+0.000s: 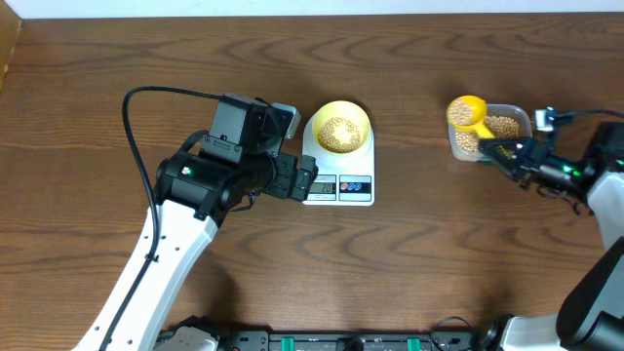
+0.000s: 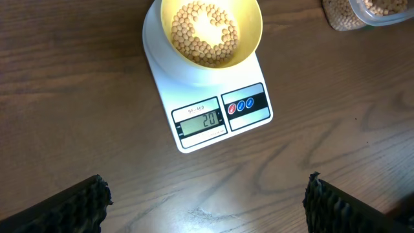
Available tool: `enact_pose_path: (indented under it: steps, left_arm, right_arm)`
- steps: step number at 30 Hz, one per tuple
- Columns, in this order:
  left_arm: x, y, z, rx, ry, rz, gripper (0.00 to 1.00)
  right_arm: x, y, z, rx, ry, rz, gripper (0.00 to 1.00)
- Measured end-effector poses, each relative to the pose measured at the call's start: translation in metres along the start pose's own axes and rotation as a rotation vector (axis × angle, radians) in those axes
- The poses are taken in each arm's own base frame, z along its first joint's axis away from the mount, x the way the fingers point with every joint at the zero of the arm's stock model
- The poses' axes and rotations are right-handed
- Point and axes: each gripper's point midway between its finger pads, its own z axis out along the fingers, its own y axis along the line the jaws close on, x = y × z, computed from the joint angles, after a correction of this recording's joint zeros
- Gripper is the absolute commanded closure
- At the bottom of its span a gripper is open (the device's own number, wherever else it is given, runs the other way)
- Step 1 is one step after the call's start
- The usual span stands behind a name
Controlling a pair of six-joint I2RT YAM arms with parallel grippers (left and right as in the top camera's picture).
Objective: Scoop item into bowl and weigh 50g on scale
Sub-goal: 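Carry the filled scoop left over the yellow bowl on the scale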
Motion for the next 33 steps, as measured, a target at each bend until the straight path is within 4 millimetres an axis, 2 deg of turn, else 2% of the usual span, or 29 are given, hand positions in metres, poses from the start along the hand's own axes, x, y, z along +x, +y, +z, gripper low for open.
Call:
enact_pose_path:
  steps: [13, 22, 28, 33]
  left_arm:
    - [0.000, 0.000, 0.000, 0.000, 0.000, 0.000, 0.02]
    - [0.000, 0.000, 0.000, 0.000, 0.000, 0.000, 0.02]
    - [0.000, 0.000, 0.000, 0.000, 0.000, 0.000, 0.02]
    - [0.000, 0.000, 0.000, 0.000, 0.000, 0.000, 0.02]
  right_arm:
    - [0.009, 0.022, 0.058, -0.015, 0.126, 0.012, 0.99]
    - [0.029, 0.036, 0.113, 0.025, 0.195, -0.037, 0.99]
    - [0.049, 0.036, 0.151, 0.086, 0.209, -0.158, 0.99]
    - [0.063, 0.028, 0.174, 0.160, 0.200, -0.249, 0.99]
